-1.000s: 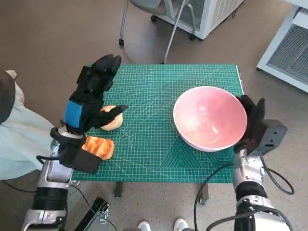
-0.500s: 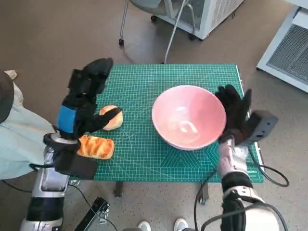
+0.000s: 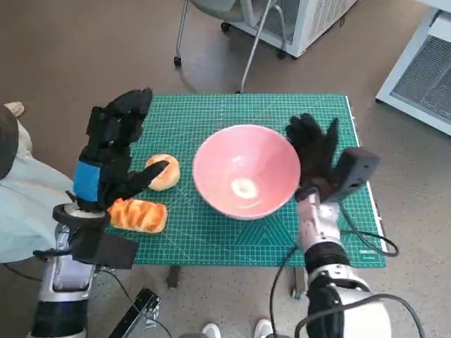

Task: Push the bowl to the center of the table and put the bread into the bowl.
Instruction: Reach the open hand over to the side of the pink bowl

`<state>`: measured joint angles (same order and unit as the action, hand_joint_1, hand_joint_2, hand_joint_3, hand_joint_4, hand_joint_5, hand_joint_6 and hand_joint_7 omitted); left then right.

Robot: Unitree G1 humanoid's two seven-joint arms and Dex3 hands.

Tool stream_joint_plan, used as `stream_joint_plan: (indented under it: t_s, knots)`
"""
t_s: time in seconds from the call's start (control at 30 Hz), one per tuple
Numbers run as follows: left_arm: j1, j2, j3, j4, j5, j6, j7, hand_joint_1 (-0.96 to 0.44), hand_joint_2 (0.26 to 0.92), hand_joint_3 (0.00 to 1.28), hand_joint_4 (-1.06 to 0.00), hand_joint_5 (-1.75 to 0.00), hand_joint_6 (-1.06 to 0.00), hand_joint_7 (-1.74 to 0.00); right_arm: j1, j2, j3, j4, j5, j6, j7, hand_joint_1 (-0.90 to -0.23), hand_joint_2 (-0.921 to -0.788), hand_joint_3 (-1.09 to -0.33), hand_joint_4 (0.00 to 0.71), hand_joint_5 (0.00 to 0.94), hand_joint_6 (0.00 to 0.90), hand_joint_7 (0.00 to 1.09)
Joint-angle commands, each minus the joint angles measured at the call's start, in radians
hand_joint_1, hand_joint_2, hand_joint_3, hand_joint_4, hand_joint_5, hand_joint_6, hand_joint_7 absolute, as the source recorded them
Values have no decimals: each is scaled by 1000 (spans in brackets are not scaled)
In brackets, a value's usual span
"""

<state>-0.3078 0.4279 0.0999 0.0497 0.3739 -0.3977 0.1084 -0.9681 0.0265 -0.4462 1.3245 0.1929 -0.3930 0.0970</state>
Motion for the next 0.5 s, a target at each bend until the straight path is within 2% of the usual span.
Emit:
stream_joint_plan:
  t_s: [0.03, 0.23, 0.5]
  knots:
    - [19, 5, 16, -27, -2, 12, 4, -346, 921, 102, -233, 0, 1, -763, -9, 23, 5, 17, -6, 32, -12, -544, -921, -818, 316, 6, 140, 597]
    - [33, 0, 20, -38, 0, 16, 7, -349, 921, 109, -234, -1, 1, -752, -19, 29, 24, 20, -26, 46, -24, -541, -921, -818, 325, 9, 132, 606]
    - [49, 8, 34, -44, 1, 11, 8, -372, 921, 116, -234, -1, 1, -741, -27, -12, 39, 12, -50, 34, -17, -542, -921, -826, 316, 4, 123, 611]
